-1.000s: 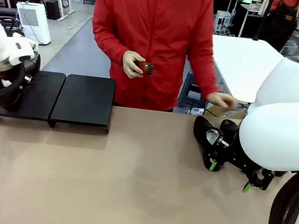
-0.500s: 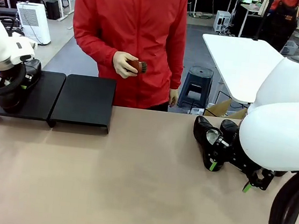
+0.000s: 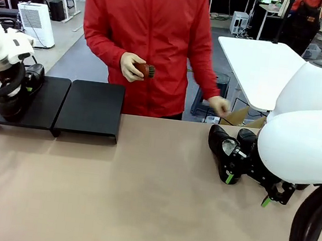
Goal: Organize the shoes by placing them on the stand.
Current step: Place the Shoe from the middle of the table onto the Shoes Stand, then pick up one Shoe and place it in the middle of the table.
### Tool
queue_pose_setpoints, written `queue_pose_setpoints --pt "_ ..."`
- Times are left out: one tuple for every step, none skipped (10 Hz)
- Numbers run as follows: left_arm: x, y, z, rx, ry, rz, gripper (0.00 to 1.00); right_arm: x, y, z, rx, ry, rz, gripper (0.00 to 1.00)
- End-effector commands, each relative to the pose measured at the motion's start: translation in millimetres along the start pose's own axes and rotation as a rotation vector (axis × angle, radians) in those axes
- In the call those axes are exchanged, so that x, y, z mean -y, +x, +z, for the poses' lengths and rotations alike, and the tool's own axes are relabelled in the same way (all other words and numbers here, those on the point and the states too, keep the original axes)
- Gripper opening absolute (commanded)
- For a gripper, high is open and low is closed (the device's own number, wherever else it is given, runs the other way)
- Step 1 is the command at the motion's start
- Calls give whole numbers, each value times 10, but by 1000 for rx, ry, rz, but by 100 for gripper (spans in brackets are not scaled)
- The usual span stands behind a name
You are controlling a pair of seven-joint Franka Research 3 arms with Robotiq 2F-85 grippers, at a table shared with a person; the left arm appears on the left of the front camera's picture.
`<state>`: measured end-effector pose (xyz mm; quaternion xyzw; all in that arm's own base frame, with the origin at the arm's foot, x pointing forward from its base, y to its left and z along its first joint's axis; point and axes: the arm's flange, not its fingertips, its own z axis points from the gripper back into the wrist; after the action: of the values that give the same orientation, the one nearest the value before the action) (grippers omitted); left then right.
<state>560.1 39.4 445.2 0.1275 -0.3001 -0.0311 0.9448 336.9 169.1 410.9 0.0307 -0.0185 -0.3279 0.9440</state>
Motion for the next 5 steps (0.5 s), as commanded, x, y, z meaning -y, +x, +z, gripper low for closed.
queue_pose_setpoints --pt "27 -1 -95 -11 -6 -7 100 -17 6 -9 4 11 13 100" --pt "27 -1 -95 -11 -6 -7 100 -17 6 -9 4 11 13 100" --pt "27 -1 -95 -11 -6 -7 100 -17 6 -9 4 11 13 100" --pt "27 -1 -95 -11 -6 -7 100 -17 6 -9 4 11 13 100" --pt "27 -1 -95 -11 -6 -7 100 -17 6 -9 4 11 13 100"
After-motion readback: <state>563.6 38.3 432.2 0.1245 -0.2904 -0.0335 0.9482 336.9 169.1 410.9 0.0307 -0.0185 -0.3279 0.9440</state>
